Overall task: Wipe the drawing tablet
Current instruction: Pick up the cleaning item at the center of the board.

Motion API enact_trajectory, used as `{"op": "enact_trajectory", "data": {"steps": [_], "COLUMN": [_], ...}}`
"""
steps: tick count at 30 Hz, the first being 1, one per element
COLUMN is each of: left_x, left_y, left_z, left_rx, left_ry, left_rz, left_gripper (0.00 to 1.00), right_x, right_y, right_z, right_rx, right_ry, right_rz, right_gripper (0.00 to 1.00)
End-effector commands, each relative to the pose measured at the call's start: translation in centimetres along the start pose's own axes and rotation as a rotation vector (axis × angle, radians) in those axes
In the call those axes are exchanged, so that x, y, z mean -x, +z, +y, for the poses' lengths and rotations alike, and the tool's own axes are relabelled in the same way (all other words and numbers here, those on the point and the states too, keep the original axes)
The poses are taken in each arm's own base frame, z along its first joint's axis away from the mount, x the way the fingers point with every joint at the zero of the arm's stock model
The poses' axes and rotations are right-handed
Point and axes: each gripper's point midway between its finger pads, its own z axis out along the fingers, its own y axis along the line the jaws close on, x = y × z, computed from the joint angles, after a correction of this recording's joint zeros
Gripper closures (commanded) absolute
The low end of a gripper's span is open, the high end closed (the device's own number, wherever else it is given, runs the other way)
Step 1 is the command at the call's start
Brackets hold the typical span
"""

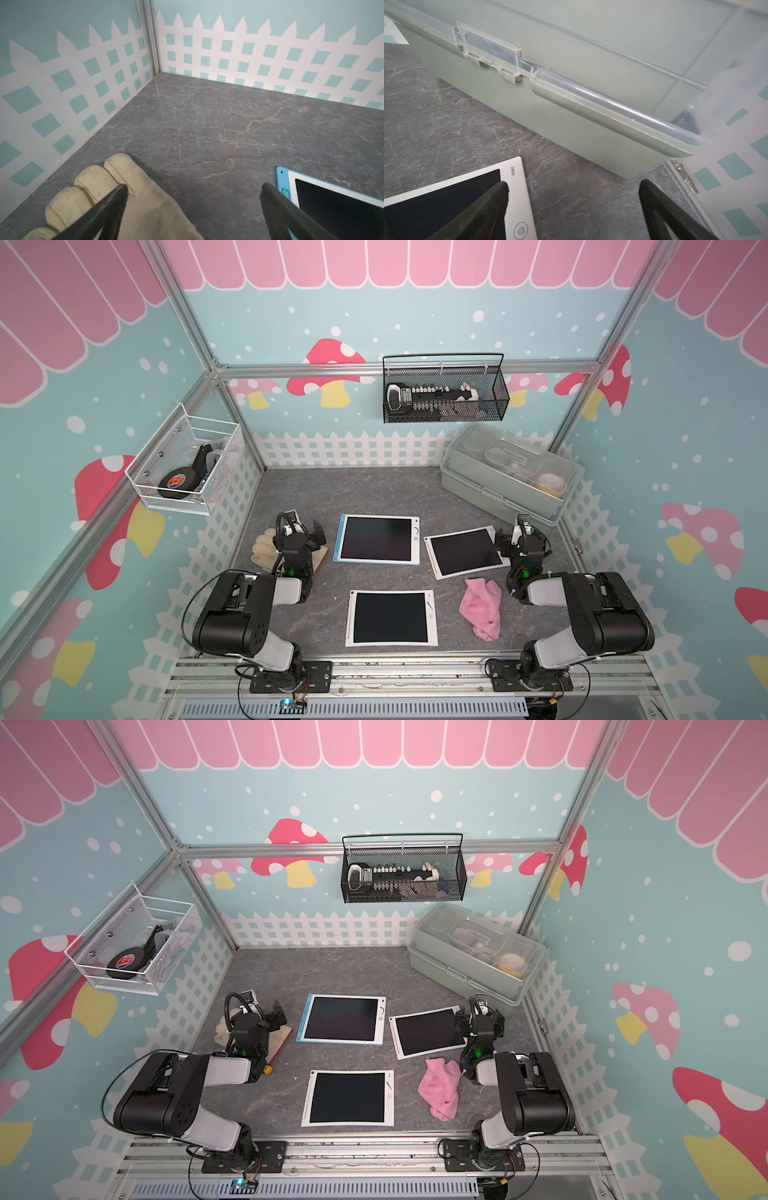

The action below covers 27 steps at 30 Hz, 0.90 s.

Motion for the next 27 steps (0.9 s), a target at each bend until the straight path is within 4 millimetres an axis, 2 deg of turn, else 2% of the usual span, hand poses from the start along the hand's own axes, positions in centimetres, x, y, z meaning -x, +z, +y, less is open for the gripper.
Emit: {"op": "enact_trajectory", "data": {"steps": [1, 22, 24, 25, 26, 27], "left_x": [0.5, 0.6, 1.5, 2.9, 4.2, 6.6], "left_y": [0.2, 0.2, -0.5, -1.3, -2.0, -3.0], "left_z": [0.0, 0.1, 0.1, -0.1, -0.5, -0.7], "left_rx": [0.009, 0.010, 0.043, 0.092, 0.127, 0.175], "left_ry": [0.018, 0.018, 0.037, 0.068, 0.104, 0.100], "left_rz": [-0.013, -0.015, -0.033, -0.040, -0.047, -0.072], "left_gripper": [0.01, 0.01, 0.01, 0.01, 0.01, 0.01], "right_x": [0.3, 0.5, 1.7, 2.7, 4.8, 7.9], "right_y": [-0.1, -0.1, -0.4, -0.6, -0.8, -1.4], "right_z": [0.1, 0.1, 0.3, 0.5, 0.2, -0.4], "right_rx": [0.000, 0.000, 0.010, 0.005, -0.015, -0.041], "right_ry": [-0.001, -0.002, -0.022, -0.050, -0.056, -0.024], "right_rz": [-0.019, -0.024, -0.017, 0.016, 0.025, 0.002], "right_gripper": [0.01, 0.01, 0.01, 0.01, 0.02, 0.01]}}
